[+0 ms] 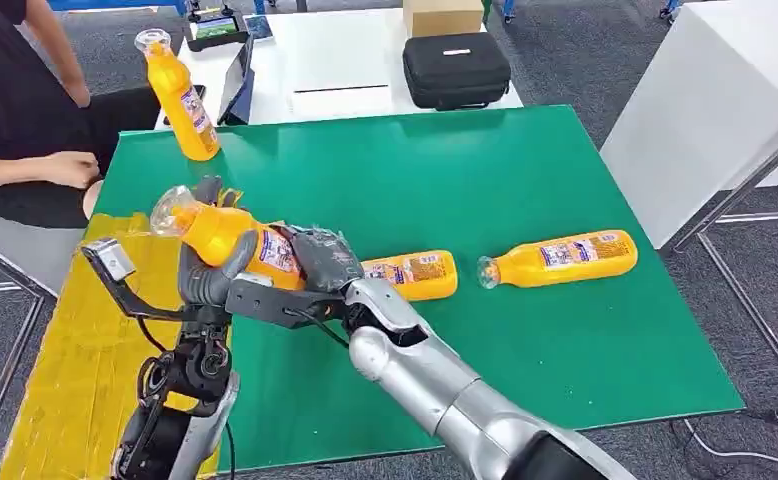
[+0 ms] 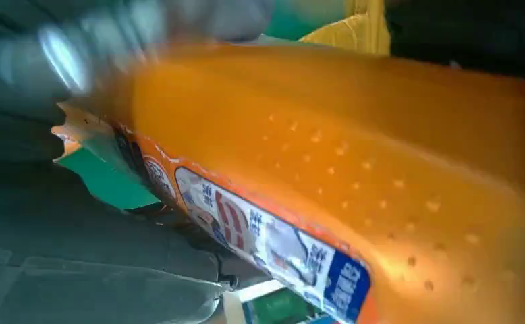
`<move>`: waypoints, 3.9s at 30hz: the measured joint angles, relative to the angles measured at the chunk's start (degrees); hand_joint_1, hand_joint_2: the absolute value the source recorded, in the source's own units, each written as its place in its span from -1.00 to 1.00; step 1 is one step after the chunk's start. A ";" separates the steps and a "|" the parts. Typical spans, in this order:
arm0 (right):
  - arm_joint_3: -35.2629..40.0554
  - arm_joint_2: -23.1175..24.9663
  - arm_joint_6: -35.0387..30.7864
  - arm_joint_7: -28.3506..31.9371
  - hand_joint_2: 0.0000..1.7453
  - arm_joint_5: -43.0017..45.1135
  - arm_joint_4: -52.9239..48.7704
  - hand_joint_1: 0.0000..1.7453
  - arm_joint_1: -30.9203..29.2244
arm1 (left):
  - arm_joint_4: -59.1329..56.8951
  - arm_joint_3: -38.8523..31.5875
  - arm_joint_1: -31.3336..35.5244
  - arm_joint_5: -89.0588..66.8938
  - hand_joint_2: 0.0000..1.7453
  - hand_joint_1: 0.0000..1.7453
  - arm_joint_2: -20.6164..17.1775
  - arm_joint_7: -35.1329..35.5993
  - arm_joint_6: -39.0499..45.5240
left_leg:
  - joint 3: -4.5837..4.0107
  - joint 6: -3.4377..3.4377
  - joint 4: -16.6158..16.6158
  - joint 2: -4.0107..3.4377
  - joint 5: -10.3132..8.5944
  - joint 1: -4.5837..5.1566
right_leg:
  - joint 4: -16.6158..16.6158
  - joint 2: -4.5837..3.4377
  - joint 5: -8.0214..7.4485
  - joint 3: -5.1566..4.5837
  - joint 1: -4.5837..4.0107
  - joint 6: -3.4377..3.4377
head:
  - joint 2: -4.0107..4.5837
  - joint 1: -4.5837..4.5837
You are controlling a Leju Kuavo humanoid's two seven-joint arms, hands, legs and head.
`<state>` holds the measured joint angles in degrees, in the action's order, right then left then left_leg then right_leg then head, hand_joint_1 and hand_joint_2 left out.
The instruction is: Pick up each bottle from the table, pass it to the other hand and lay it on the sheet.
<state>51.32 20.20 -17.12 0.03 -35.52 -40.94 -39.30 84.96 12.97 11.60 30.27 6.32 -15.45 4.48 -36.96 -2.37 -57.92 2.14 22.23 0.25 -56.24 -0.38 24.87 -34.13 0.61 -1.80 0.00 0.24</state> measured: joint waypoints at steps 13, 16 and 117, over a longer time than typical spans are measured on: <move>2.15 -0.07 0.53 -1.56 1.00 -3.41 -1.51 1.00 1.73 | 0.70 -1.38 -2.17 0.26 1.00 -1.00 -0.07 0.55 0.07 | -0.02 0.00 0.00 0.02 0.00 0.02 | 0.01 0.00 -0.01 0.01 0.01 0.00 | 0.00 -0.02; 2.19 -0.07 0.53 -1.56 1.00 -3.41 -1.66 1.00 1.87 | 0.72 -1.40 -2.20 0.26 1.00 -1.00 -0.07 0.55 0.07 | -0.02 0.00 0.00 0.01 0.00 0.02 | 0.01 0.00 -0.01 0.01 0.01 0.00 | 0.00 -0.02; -24.28 -16.20 13.18 2.45 1.00 -16.48 -16.20 -1.00 10.24 | -55.45 -1.40 20.99 -107.68 -1.00 -1.00 -6.41 14.50 17.88 | 0.07 0.03 0.00 0.13 -0.34 0.04 | 0.00 0.05 -0.30 0.21 0.02 -0.01 | 0.00 0.00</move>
<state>27.04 4.00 -3.94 2.47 -51.99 -57.14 -29.06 29.51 11.56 32.59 -77.41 -0.09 -0.96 22.36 -36.89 -2.35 -57.92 2.26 21.89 0.29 -56.23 -0.32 24.56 -33.92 0.63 -1.82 0.00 0.24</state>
